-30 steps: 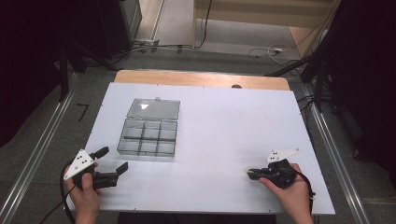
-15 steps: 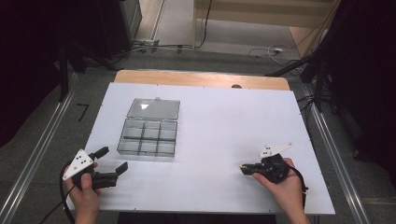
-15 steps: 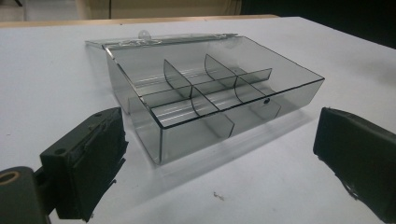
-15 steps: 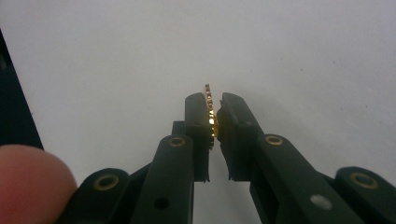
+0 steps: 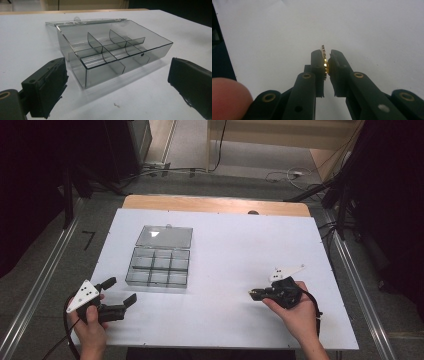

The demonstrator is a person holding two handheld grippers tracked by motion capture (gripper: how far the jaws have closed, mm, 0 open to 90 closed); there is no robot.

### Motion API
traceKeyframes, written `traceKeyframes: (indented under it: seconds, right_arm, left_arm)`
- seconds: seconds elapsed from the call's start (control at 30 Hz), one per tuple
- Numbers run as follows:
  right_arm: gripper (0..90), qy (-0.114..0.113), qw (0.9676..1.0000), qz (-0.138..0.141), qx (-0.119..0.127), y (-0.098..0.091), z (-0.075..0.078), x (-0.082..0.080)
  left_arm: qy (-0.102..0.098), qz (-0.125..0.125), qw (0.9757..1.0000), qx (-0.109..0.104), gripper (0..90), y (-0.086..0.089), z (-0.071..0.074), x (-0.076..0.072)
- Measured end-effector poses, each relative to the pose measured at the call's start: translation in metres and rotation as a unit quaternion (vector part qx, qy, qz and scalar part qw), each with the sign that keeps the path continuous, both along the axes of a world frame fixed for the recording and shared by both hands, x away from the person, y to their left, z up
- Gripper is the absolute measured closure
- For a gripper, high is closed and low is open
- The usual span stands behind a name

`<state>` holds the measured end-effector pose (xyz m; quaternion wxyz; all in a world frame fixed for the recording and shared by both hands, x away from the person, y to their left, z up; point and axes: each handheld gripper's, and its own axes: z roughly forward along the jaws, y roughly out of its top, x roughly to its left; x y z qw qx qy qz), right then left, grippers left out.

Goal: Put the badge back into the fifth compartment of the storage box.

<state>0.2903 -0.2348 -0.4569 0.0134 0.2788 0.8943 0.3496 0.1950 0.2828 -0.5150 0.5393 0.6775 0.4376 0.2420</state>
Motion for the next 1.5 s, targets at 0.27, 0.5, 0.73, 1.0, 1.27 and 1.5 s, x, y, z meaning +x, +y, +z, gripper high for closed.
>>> traceKeyframes:
  seconds: [0.27, 0.5, 0.73, 1.0, 1.27, 1.5]
  right_arm:
    - [79.7, -0.004, 0.9999, 0.012, -0.002, 0.018, 0.007, 0.005]
    - [79.7, -0.007, 0.9998, 0.019, -0.002, 0.03, 0.011, 0.01]
    - [79.7, -0.01, 0.9995, 0.029, -0.004, 0.044, 0.015, 0.015]
    - [79.7, -0.012, 0.9993, 0.035, -0.003, 0.056, 0.02, 0.018]
    - [79.8, -0.016, 0.9988, 0.045, -0.005, 0.073, 0.023, 0.022]
    - [79.8, -0.017, 0.9986, 0.05, -0.003, 0.083, 0.026, 0.025]
  left_arm:
    - [0.0, -0.001, 1.0, 0.0, 3.0, 0.0, 0.0, 0.0]
    - [-0.002, -0.003, 1.0, -0.005, 3.0, 0.001, 0.0, 0.0]
    - [-0.002, -0.003, 1.0, -0.005, 3.0, 0.001, 0.0, 0.0]
    - [-0.003, -0.004, 0.9999, -0.009, 3.0, 0.002, 0.0, 0.0]
    - [-0.002, -0.004, 0.9999, -0.01, 2.9, 0.002, 0.0, 0.0]
    - [-0.002, -0.005, 0.9999, -0.011, 3.0, 0.002, 0.0, 0.0]
